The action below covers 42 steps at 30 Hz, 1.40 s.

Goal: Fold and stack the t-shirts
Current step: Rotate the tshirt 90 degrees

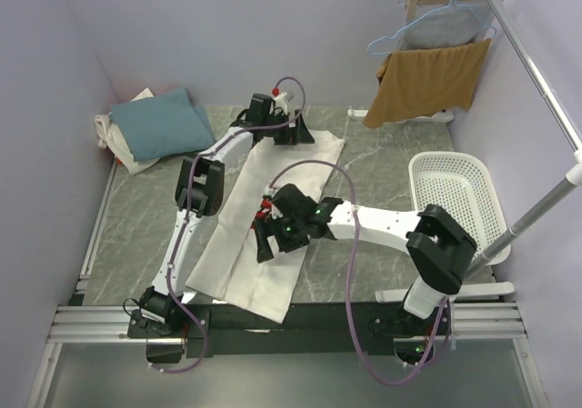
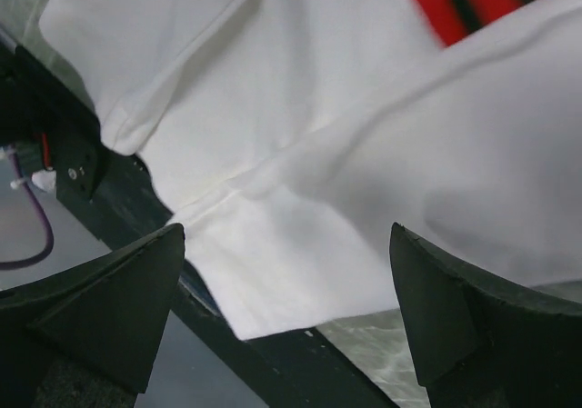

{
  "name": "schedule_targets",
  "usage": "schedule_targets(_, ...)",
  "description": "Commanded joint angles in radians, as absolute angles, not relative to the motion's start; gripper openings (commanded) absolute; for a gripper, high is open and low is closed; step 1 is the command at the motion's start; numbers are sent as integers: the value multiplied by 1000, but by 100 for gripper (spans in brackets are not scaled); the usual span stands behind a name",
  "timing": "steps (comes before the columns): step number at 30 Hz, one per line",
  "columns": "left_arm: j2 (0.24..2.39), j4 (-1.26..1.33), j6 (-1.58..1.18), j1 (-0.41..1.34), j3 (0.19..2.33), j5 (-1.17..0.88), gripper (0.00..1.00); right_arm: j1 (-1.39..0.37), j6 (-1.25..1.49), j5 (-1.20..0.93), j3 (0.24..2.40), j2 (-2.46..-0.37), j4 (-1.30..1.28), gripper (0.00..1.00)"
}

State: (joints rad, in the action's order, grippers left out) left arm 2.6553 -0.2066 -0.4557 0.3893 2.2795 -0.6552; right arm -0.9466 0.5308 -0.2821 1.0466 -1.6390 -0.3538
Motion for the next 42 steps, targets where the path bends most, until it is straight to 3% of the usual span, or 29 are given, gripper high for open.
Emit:
schedule_targets(1,2711,-219,-456,357,2309,-624,99,-1014,581,-322,1107,-1696,-322,100)
schedule_targets(13,2772,-126,-555,287,2447,-604,99,-1071,707,-131,1022,-1812,-465,100)
schedule_targets(24,2752,-28,-620,239,2456,-566,99,-1068,762,-26,832,-1681,-555,100)
schedule_targets(33,2701,43,-635,233,2465,-564,99,-1075,704,67,888,-1610,-578,100)
schedule_targets(36,2623,41,-615,236,2462,-565,100,-1072,681,163,939,-1496,-587,100)
schedule_targets(39,2397,3,-560,236,2357,-517,99,-1049,676,274,997,-1372,-650,100)
schedule_targets(42,2106,-77,-523,238,2052,-377,99,-988,690,348,1005,-1264,-705,100)
